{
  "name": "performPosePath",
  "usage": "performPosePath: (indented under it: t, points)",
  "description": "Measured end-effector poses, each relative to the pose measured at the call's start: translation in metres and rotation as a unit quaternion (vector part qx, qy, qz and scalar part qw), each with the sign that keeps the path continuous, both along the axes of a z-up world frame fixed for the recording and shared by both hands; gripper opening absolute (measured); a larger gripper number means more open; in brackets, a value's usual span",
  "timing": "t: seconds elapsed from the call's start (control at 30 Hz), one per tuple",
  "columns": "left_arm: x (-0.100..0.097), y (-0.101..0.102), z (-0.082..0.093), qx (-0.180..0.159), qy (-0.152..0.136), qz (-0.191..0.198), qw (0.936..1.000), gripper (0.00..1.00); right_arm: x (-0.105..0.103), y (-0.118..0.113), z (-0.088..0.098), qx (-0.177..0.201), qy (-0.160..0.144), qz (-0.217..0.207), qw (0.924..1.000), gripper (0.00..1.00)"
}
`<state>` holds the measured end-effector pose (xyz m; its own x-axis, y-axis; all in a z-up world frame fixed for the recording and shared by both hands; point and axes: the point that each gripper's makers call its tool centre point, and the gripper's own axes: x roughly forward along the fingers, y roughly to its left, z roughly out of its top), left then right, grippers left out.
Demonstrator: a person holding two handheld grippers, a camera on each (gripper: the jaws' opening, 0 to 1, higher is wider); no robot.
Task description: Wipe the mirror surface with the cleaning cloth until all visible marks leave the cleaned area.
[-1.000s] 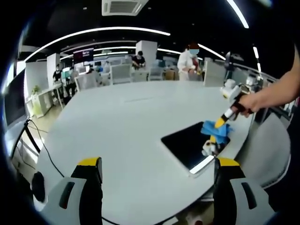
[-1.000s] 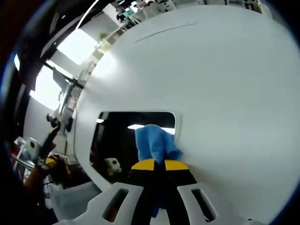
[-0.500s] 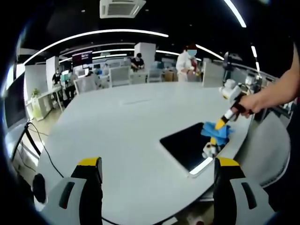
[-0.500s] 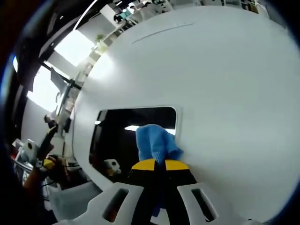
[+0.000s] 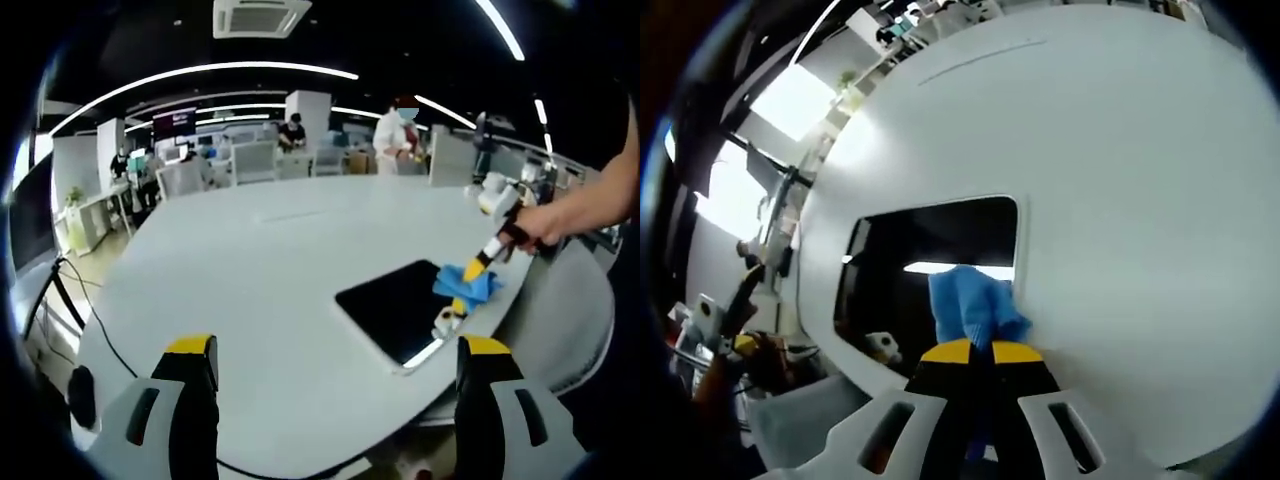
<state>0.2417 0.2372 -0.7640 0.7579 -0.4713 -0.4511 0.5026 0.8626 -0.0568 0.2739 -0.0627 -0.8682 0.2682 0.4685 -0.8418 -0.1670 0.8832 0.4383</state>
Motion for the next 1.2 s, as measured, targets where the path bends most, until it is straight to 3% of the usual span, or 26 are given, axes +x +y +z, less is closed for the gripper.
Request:
performPosePath:
  t: [0.6,1.2]
  points:
    - [-0.001,0.01,-0.001,0.003,0.002,-0.004,1.0,1.0,-0.014,0.001,-0.001,0.006,0.019,-0.007,0.9998,0.0]
    - [-0.002,0.004,0.0,0.003,0.004,-0.007,1.0,1.0,-0.015,0.008,0.0,-0.001,0.006,0.003,1.0,0.0]
